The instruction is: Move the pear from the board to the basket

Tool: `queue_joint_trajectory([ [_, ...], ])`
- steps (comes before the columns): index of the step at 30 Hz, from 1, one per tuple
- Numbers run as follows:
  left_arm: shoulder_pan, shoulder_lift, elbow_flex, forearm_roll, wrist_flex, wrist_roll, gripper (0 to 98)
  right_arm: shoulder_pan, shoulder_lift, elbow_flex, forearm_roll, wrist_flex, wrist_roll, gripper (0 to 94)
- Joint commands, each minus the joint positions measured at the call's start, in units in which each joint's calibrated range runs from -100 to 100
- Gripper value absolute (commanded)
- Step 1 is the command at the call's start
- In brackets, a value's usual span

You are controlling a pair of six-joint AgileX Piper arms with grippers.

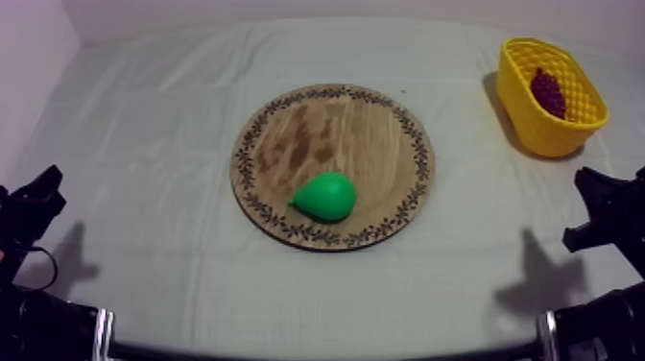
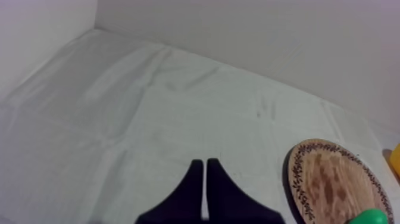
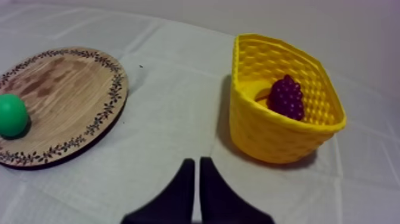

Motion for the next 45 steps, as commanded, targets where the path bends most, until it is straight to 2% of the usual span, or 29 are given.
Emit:
queue_joint_trajectory([
  [1, 0.01, 0.0, 0.0, -0.02, -0.01, -0.01, 0.1, -0.02, -0.02, 0.02, -0.02, 0.04, 0.49, 0.6],
  [21, 0.01, 0.0, 0.0, -0.02, -0.01, -0.01, 0.1, -0.04, -0.02, 0.02, -0.02, 0.04, 0.72, 0.6],
  [26, 0.01, 0.0, 0.0, -0.02, -0.01, -0.01, 0.1, -0.14, 0.03, -0.46, -0.49, -1.82, 4.3, 0.4],
  [29, 0.01, 0.0, 0.0, -0.02, -0.01, -0.01, 0.1, -0.36, 1.18, -2.2, 0.0, -2.89, 4.81, 0.4],
  [34, 0.01, 0.0, 0.0, -0.02, -0.01, -0.01, 0.1, -1.44, 6.57, -10.81, 0.49, -2.47, 5.3, 0.3],
  [38, 0.01, 0.0, 0.0, -0.02, -0.01, -0.01, 0.1, -2.87, 13.15, -21.06, 0.49, 0.74, 6.6, 0.3],
  [45, 0.01, 0.0, 0.0, -0.02, -0.01, -0.01, 0.1, -7.16, 27.49, -40.36, -2.07, 9.87, 12.63, 0.3],
])
